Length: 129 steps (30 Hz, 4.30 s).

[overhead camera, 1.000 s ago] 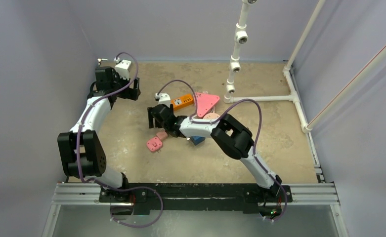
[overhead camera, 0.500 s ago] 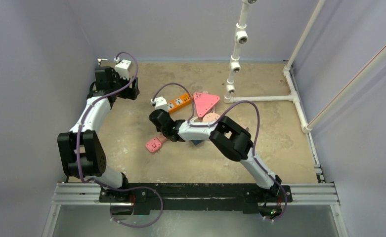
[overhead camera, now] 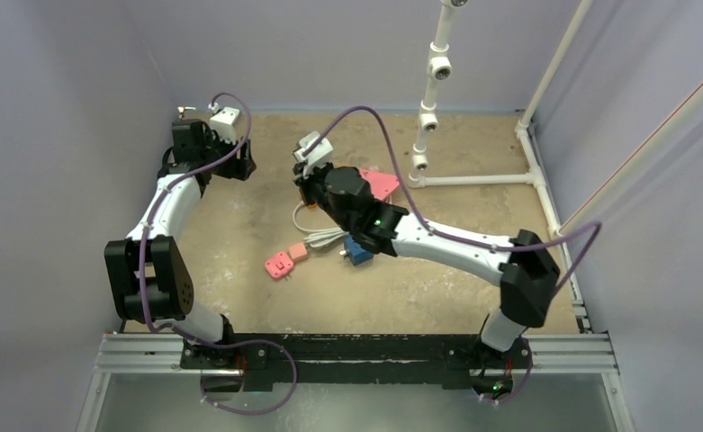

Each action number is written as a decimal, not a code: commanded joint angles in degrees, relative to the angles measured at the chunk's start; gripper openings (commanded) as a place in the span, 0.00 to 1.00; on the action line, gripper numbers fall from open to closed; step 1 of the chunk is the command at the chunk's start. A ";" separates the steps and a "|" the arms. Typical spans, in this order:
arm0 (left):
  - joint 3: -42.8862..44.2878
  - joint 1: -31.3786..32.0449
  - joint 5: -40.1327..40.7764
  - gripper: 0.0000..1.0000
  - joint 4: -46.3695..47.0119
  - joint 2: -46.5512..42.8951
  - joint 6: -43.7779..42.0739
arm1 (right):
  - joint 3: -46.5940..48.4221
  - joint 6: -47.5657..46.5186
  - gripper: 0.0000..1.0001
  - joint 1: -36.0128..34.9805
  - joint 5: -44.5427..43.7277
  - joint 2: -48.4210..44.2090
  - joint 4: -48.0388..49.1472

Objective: Insert the plug

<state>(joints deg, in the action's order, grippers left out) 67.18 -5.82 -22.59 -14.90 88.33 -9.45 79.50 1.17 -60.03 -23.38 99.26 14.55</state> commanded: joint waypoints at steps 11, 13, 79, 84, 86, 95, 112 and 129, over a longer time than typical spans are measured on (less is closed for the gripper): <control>2.31 0.64 -2.71 0.62 -1.66 0.78 3.19 | 8.13 18.94 0.72 2.78 -2.22 7.61 -9.64; 2.73 0.62 -1.98 0.64 -1.88 0.62 3.22 | 14.10 25.12 0.79 4.62 -0.44 12.21 -16.02; 6.44 -0.61 1.31 0.84 -3.32 1.85 2.36 | 40.58 39.70 0.75 12.61 -14.16 48.38 -30.92; 7.21 -1.01 1.36 0.84 -3.65 1.58 2.38 | 42.81 37.95 0.50 10.98 -12.96 46.86 -29.79; 7.82 -1.23 1.32 0.84 -3.72 1.77 2.65 | 41.86 35.66 0.34 10.74 -12.25 43.77 -26.72; 8.54 -1.48 1.08 0.82 -4.83 1.79 4.00 | 33.22 18.14 0.09 10.65 -4.43 22.68 -7.77; 7.83 -1.55 0.84 0.81 -5.23 1.66 3.65 | -6.70 0.50 0.00 0.78 14.08 -9.92 -2.68; 7.27 -1.49 0.17 0.79 -5.64 1.84 3.72 | -7.09 -12.78 0.02 -11.91 24.66 -2.95 -22.08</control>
<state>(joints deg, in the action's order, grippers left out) 73.93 -6.81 -21.26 -20.69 90.37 -6.50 69.30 -5.93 -68.36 -2.92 92.95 -1.78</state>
